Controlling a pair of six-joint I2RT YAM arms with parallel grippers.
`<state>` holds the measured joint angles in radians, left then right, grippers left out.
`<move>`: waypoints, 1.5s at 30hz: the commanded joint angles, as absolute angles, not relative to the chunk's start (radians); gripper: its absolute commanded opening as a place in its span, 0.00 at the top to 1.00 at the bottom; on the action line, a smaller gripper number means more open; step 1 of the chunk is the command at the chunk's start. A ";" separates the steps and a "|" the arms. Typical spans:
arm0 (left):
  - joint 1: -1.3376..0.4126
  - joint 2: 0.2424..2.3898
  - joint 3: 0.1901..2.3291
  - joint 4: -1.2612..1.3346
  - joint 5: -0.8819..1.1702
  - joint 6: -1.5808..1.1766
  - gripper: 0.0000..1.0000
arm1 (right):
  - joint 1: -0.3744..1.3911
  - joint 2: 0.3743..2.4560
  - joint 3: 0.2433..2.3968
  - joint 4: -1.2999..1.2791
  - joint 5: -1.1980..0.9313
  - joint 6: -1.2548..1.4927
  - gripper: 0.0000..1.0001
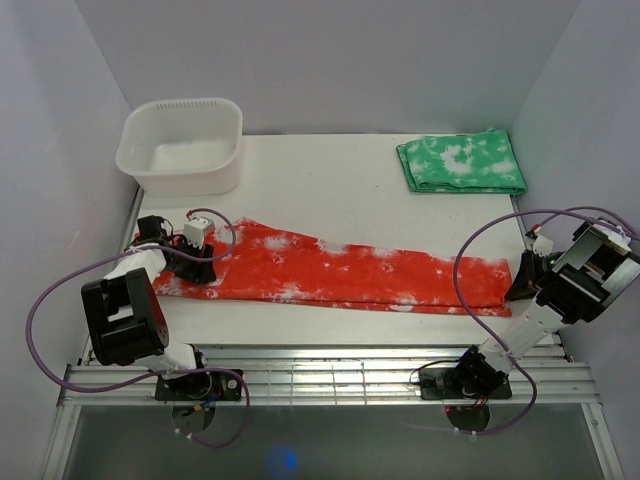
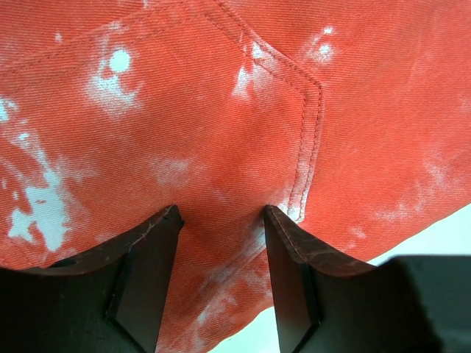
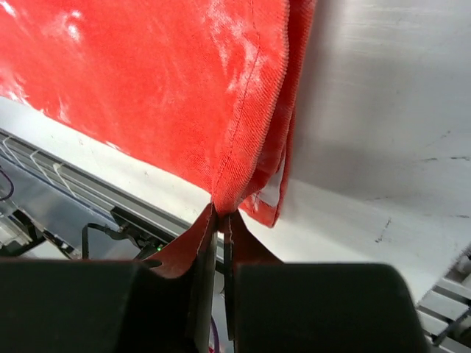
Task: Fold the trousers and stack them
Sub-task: Fold the trousers
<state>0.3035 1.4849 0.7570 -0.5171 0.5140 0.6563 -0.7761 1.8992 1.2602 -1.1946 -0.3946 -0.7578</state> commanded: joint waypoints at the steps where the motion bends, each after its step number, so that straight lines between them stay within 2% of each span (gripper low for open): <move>1: 0.307 1.526 0.707 -0.509 0.403 0.663 0.39 | -0.795 1.873 1.363 -1.233 -0.390 -0.764 0.92; 5: 0.308 1.511 0.712 -0.511 0.383 0.670 0.45 | -0.808 1.841 1.399 -1.273 -0.273 -0.817 0.92; 6: 0.308 1.487 0.715 -0.517 0.400 0.673 0.46 | -0.810 1.835 1.391 -1.269 -0.211 -0.850 0.86; 7: 0.310 1.467 0.725 -0.537 0.419 0.679 0.46 | -0.810 1.829 1.381 -1.263 -0.183 -0.865 0.75; 8: 0.310 1.444 0.735 -0.560 0.449 0.689 0.45 | -0.810 1.827 1.373 -1.255 -0.161 -0.876 0.61; 9: 0.308 1.418 0.748 -0.625 0.534 0.724 0.39 | -0.810 1.824 1.379 -1.249 -0.149 -0.888 0.40; 10: 0.310 1.363 0.762 -0.659 0.581 0.738 0.36 | -0.810 1.812 1.390 -1.244 -0.162 -0.888 0.34; 12: 0.310 1.309 0.816 -0.740 0.659 0.739 0.30 | -0.793 1.798 1.437 -1.259 -0.269 -0.874 0.32; 14: 0.307 1.258 0.889 -0.774 0.732 0.724 0.26 | -0.755 1.773 1.442 -1.282 -0.331 -0.856 0.32; 17: 0.304 1.275 1.003 -0.816 0.764 0.713 0.18 | -0.608 1.729 1.399 -1.264 -0.445 -0.824 0.37; 21: 0.293 1.406 1.144 -0.824 0.772 0.703 0.17 | -0.430 1.706 1.303 -1.197 -0.498 -0.758 0.44; 25: 0.258 1.541 1.242 -0.761 0.764 0.658 0.17 | -0.273 1.703 1.155 -1.053 -0.445 -0.672 0.48; 27: 0.230 1.615 1.287 -0.704 0.732 0.611 0.18 | -0.227 1.721 1.103 -0.958 -0.356 -0.650 0.53; 32: 0.141 1.723 1.309 -0.599 0.622 0.546 0.21 | -0.222 1.767 0.973 -0.787 -0.094 -0.715 0.64; 38: 0.097 1.818 1.302 -0.509 0.561 0.489 0.24 | -0.225 1.750 0.936 -0.634 0.096 -0.796 0.71; 42: 0.092 1.853 1.302 -0.456 0.563 0.433 0.29 | -0.224 1.750 0.995 -0.611 0.133 -0.827 0.74; 45: 0.083 1.853 1.305 -0.416 0.560 0.374 0.38 | -0.221 1.737 1.075 -0.666 0.085 -0.819 0.75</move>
<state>0.0875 1.8736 1.2785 -0.4915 0.5655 0.4500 -0.2024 1.7050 1.0130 -0.8822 -0.0711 -0.7437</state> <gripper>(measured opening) 0.645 0.249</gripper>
